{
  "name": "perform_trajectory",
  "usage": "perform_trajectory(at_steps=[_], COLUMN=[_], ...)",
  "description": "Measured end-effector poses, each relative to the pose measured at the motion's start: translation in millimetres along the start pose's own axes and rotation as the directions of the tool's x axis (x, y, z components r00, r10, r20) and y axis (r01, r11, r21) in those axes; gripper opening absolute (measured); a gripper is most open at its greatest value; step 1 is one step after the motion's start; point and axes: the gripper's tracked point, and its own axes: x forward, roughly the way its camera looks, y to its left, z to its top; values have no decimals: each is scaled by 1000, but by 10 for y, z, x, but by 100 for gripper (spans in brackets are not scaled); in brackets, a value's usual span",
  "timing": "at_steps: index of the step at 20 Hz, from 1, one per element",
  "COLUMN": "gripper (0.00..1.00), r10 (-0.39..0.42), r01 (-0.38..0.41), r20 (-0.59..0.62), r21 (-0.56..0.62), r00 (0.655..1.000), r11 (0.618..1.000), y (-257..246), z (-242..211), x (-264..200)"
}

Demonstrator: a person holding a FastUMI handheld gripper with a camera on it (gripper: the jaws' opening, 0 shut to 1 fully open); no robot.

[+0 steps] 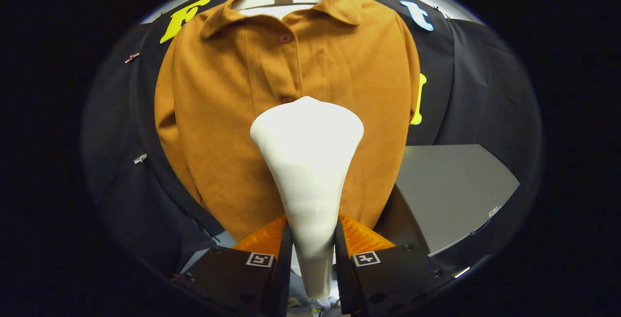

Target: Iron the clothes twice with a garment steamer, once on the left side and once on the right side.

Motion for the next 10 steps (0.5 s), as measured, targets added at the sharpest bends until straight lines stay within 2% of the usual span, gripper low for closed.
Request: perform_trajectory(at_steps=[2, 5, 10], gripper=[44, 44, 44], r10=[-9, -2, 8], r01=[9, 0, -25], r20=[71, 186, 349], r21=[5, 10, 44], r00=[997, 983, 937], r11=[1000, 1000, 999], y=[-241, -347, -536], z=[165, 470, 896], x=[-156, -325, -621])
